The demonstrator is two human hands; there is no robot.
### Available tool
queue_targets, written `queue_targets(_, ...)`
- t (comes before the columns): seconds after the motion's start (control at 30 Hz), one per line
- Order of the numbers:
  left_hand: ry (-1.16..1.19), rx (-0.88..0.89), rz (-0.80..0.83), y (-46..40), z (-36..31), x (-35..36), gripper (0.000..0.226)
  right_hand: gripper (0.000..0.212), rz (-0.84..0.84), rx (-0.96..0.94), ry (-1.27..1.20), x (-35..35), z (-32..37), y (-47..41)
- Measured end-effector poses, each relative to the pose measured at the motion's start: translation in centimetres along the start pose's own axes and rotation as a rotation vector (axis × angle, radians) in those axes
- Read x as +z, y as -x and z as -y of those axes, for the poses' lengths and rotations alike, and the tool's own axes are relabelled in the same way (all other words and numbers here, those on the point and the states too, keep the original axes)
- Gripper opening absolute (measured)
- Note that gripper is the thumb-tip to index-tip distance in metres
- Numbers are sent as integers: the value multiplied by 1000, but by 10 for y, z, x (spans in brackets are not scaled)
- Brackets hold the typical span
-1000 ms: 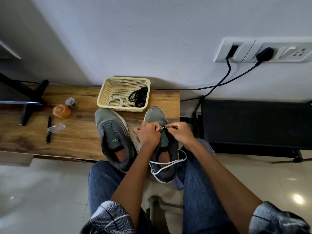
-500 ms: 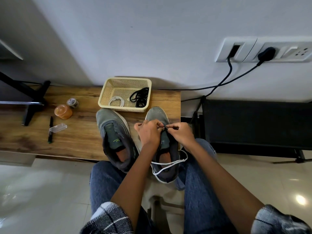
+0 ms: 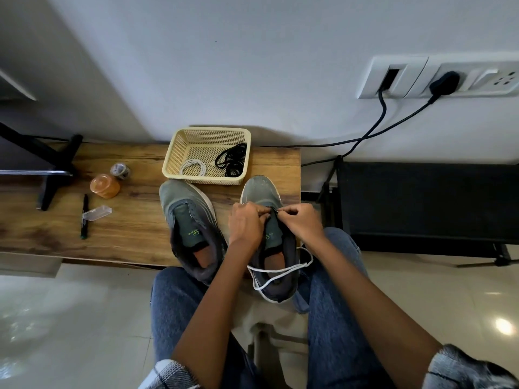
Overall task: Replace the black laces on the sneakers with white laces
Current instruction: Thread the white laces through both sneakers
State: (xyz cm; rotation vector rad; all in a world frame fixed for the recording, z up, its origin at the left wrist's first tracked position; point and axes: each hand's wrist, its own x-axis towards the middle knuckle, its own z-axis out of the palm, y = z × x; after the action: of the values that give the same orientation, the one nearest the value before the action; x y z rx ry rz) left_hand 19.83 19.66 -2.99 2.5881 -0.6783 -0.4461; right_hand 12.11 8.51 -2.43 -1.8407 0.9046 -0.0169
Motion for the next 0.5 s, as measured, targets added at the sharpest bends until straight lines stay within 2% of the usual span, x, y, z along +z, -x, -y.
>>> queue_targets(0.07,102,17,8,0,0,-5,25,18,1,-10,3,0,1,1)
queue_targets(0.2,259,-99,-14,2,-7,-14,27,21,-32,-59,40,1,2,2)
queue_targets(0.33,433,-67,-71,6,-12,-18,21,26,-74,-258,129,6,1,8)
queue_targets(0.4,503,-49,-65,9,-10,-19,22,21,-55,-308,144,8,0,10)
queue_targets(0.5,579,-32,-61,16,-4,-19,23,11,-100,-284,82,7,3,11)
